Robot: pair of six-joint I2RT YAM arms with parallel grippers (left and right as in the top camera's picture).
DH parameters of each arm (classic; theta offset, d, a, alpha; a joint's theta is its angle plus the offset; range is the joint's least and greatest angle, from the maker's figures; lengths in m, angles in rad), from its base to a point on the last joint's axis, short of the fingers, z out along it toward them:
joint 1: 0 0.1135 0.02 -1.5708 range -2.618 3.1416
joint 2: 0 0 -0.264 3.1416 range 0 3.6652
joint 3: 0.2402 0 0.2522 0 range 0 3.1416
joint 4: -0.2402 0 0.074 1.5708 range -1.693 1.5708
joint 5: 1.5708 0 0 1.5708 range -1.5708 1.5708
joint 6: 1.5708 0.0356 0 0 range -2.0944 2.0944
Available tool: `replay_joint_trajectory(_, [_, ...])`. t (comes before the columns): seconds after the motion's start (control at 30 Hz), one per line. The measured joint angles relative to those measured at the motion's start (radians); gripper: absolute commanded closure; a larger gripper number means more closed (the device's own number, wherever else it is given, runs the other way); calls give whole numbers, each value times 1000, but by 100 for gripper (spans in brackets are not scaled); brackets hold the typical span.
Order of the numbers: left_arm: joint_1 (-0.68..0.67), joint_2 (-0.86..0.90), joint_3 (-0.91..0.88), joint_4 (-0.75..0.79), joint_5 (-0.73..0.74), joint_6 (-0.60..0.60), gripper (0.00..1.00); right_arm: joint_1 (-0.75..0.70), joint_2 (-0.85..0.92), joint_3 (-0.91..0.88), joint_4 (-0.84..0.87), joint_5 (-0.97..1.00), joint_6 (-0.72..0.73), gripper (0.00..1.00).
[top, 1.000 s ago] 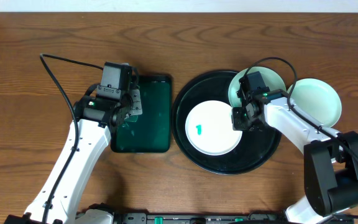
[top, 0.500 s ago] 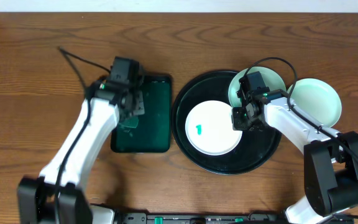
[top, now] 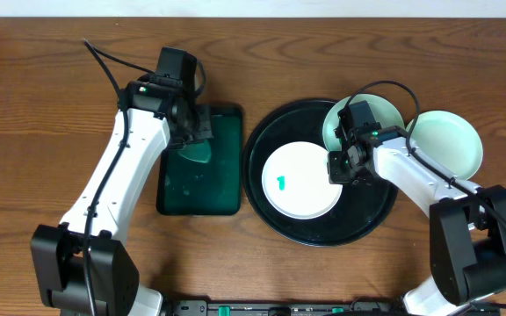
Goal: Clean dirty plates on tray and stack at the side
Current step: 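Carry the sponge with the left gripper onto the white plate, then scrub the white plate with the sponge, right gripper holding the plate rim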
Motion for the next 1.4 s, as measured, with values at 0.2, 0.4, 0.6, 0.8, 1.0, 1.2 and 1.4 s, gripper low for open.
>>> replay_joint_trajectory(0.2, [-73,0,-6,66,89,-67,93,0,0,0,0,0,0,99])
replay_joint_trajectory(0.4, [-187,1,-69,163,119,-155,93,0,0,0,-2,-4,11,99])
replay_joint_trajectory(0.6, [-284,1,-103,232,109,-229,93,0,0,0,-11,-25,23,99])
replay_joint_trajectory(0.8, [-378,4,-143,282,19,-305,93,0,0,0,-13,-34,53,99])
replay_joint_trajectory(1.0, [-429,47,-148,304,-35,-372,93,0,0,-1,-13,-41,102,98])
replay_joint_trajectory(1.2, [-433,97,-148,320,-50,-406,93,0,0,-3,-7,-50,129,88])
replay_joint_trajectory(1.4, [-433,110,-148,335,-53,-428,93,0,0,-6,18,-52,128,91])
